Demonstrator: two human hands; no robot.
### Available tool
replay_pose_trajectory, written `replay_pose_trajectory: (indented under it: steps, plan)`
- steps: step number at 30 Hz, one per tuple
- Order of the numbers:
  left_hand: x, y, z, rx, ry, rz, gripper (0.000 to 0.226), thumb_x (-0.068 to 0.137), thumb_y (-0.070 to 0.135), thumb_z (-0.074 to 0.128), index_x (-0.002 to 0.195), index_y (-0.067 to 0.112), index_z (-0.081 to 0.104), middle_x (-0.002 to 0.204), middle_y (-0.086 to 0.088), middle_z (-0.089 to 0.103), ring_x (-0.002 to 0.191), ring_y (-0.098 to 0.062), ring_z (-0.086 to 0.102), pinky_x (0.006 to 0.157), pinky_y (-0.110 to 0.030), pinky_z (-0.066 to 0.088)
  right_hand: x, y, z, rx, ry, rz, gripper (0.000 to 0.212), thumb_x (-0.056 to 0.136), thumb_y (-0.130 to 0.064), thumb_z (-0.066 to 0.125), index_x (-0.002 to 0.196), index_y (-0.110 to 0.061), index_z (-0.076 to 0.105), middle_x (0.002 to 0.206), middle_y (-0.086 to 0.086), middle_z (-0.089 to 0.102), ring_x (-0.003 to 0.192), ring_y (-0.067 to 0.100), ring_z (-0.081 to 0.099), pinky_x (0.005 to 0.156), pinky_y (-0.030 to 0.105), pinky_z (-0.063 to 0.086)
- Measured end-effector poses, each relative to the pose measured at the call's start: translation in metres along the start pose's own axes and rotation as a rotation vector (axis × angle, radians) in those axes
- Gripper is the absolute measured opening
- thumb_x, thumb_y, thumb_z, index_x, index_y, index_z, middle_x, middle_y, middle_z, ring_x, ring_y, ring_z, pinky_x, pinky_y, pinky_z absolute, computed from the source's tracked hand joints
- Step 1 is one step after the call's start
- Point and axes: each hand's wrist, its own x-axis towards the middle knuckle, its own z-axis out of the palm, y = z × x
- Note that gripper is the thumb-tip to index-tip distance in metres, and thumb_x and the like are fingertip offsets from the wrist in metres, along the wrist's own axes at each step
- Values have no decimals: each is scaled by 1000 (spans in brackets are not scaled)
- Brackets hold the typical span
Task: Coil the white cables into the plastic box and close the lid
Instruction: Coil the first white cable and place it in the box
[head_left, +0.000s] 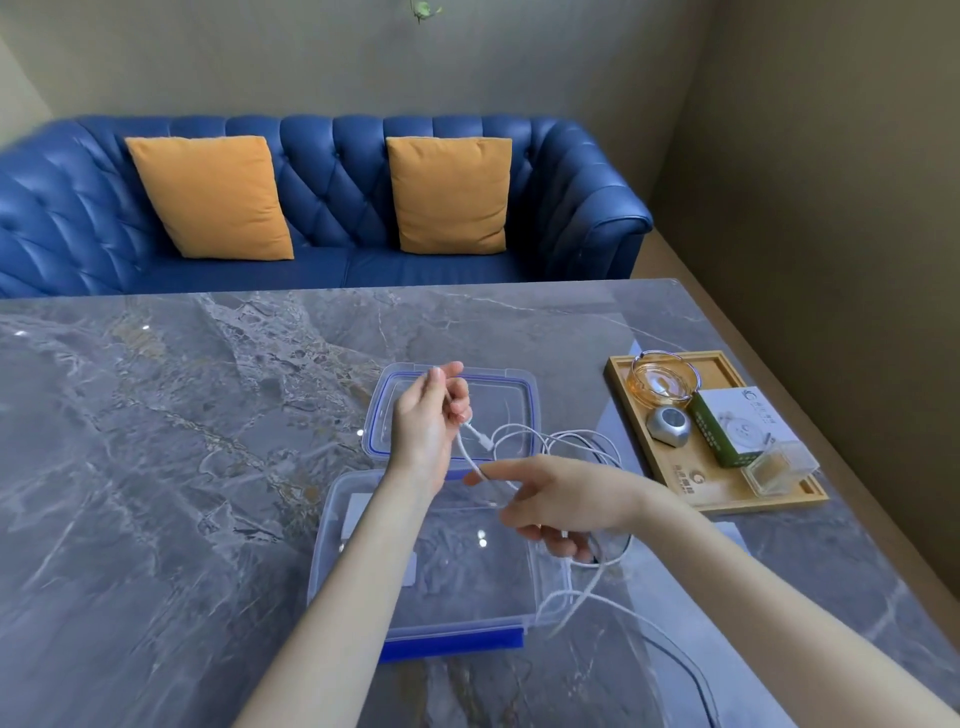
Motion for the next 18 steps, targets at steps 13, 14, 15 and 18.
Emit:
replay_pose_trajectory:
  steps: [13, 14, 15, 18]
  plan:
    - [-35, 15, -16, 335, -558, -401, 43, 90, 34, 38, 61, 10, 59, 32, 9, 33, 29, -2, 23, 33, -14, 17, -3, -5, -51, -556, 594, -637, 19, 82, -24, 64, 88, -9, 74, 83, 7, 73, 71, 12, 63, 69, 13, 45]
    - [-35, 19, -18, 231, -574, -446, 41, 88, 34, 43, 58, 13, 59, 32, 11, 30, 28, -1, 21, 33, -14, 15, 1, -1, -50, -591, 620, -654, 24, 82, -29, 61, 86, -9, 73, 79, 8, 72, 69, 16, 64, 67, 19, 48]
    - [-34, 21, -22, 162, -609, -480, 38, 87, 34, 47, 56, 15, 59, 32, 13, 28, 28, 0, 21, 33, -15, 14, 2, 1, -48, -624, 647, -651, 31, 84, -35, 57, 83, -7, 72, 74, 9, 70, 67, 22, 63, 64, 27, 49]
    - [-29, 25, -29, -190, -813, -636, 29, 88, 34, 51, 69, 14, 62, 40, 10, 26, 35, -7, 23, 37, -17, 19, 10, 11, -37, -771, 682, -620, 39, 88, -42, 48, 79, -8, 64, 66, 8, 64, 63, 33, 59, 55, 38, 49]
